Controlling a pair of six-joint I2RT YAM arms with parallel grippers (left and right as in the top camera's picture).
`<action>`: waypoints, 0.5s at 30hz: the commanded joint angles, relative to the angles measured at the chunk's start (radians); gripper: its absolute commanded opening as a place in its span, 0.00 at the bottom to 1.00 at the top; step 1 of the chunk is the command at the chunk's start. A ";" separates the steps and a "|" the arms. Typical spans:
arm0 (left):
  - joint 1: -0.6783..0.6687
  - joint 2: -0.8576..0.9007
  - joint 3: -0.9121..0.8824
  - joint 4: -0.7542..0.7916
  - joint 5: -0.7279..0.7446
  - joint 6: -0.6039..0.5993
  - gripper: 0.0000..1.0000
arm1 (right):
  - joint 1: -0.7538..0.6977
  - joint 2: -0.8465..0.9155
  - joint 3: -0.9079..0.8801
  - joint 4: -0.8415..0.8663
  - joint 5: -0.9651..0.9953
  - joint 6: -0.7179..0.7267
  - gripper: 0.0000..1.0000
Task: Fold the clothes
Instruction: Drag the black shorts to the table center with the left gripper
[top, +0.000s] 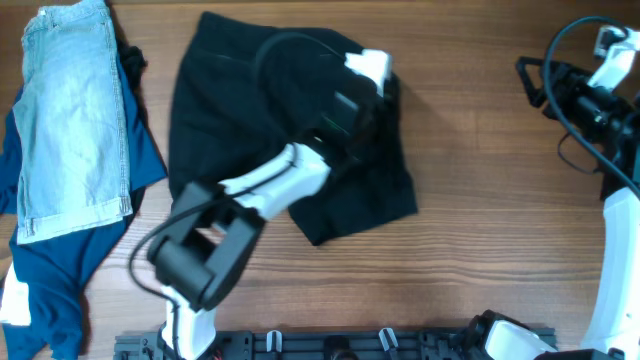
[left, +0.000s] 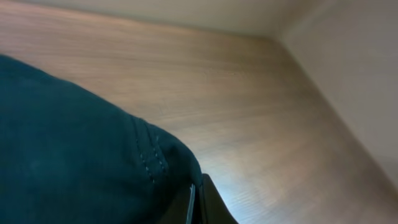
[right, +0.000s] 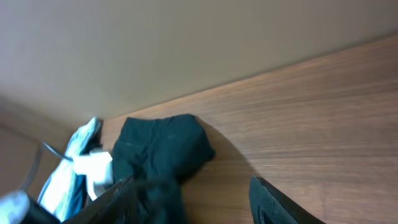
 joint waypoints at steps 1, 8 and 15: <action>-0.079 0.027 0.008 0.085 0.011 -0.065 0.08 | -0.037 -0.008 0.020 -0.003 -0.001 0.029 0.60; -0.059 -0.059 0.008 0.059 0.035 0.014 1.00 | -0.042 -0.008 0.020 0.003 0.007 -0.006 0.66; 0.217 -0.403 0.008 -0.479 0.042 0.127 1.00 | 0.044 0.031 0.020 -0.030 0.027 -0.088 0.67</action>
